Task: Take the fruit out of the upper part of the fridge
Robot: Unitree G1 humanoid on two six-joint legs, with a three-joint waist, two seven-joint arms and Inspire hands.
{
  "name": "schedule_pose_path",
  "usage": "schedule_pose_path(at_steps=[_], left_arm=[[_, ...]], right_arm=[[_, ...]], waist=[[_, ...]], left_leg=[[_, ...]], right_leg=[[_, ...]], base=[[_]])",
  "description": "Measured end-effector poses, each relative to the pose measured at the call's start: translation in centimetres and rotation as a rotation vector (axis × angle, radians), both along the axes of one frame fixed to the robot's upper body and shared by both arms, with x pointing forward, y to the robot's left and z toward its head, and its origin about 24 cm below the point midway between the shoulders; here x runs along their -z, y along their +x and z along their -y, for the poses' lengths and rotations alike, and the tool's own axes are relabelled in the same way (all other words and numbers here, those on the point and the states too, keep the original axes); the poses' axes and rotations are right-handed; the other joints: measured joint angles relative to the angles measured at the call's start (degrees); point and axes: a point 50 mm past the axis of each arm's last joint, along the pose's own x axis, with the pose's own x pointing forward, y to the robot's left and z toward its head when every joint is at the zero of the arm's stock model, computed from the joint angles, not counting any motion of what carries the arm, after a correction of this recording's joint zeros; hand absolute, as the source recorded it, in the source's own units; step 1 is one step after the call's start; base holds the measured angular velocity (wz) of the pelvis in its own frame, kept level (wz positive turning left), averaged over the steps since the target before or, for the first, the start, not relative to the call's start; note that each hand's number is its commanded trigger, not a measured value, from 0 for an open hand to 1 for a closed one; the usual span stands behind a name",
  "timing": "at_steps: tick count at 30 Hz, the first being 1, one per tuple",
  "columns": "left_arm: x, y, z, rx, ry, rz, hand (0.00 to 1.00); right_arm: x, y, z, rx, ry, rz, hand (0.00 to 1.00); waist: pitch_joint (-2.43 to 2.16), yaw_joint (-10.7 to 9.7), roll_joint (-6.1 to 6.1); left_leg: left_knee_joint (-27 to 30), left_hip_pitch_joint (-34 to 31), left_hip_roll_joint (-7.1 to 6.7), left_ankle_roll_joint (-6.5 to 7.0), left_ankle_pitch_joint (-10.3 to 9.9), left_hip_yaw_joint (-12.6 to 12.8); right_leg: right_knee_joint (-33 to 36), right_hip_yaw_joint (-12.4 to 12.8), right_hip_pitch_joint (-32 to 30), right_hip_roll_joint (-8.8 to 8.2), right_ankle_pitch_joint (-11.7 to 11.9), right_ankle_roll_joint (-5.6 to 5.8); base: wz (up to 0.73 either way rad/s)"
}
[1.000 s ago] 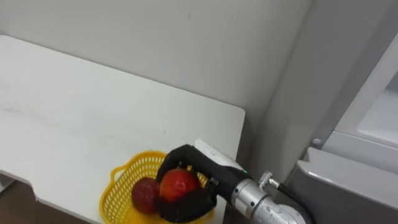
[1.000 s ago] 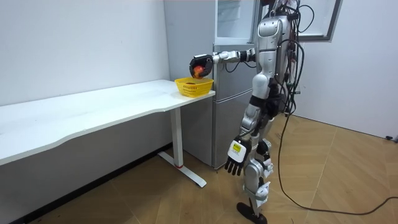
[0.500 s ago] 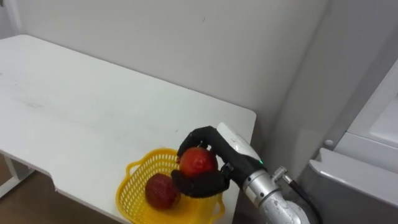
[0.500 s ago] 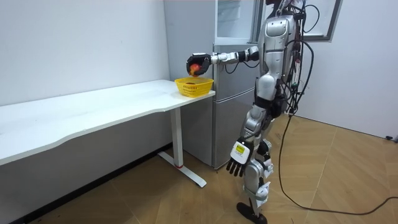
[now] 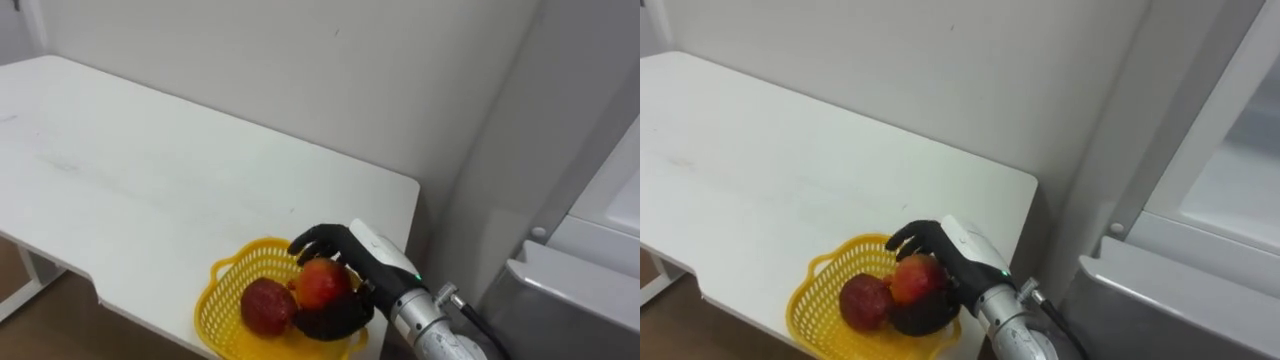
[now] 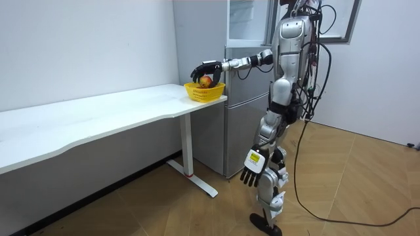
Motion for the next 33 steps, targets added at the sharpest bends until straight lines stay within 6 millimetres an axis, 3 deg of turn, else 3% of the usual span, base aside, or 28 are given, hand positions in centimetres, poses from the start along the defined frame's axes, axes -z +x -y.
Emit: schedule_pose_path(at_steps=[26, 29, 33], left_arm=[[0.0, -0.1, 0.1, -0.005, 0.016, 0.0, 0.0], [0.1, -0.2, 0.1, -0.006, 0.016, 0.0, 0.0], [0.1, -0.2, 0.1, -0.007, 0.015, 0.001, 0.0]], right_arm=[[-0.3, 0.0, -0.3, 0.018, 0.028, 0.024, 0.0], [-1.5, -0.2, -0.7, -0.001, 0.058, 0.065, 0.0], [-3.3, -0.5, -1.0, -0.027, 0.194, 0.087, 0.0]], waist=[[-0.3, -0.11, -0.16], [-0.4, -0.35, 0.15], [-0.41, -1.24, 1.45]], left_leg=[[0.0, -0.08, 0.09, 0.0, 0.0, 0.4], [0.03, -0.03, 0.11, 0.01, 0.01, 0.76], [0.04, 0.45, 0.1, 0.06, 0.01, 1.22]], right_leg=[[-0.02, 0.2, -0.15, 0.06, 0.05, 0.01], [-0.02, 0.52, -0.24, 0.08, 0.18, 0.03], [0.04, 1.35, 0.0, 0.12, 0.28, 0.12]], base=[[0.0], [-0.06], [-0.05]])
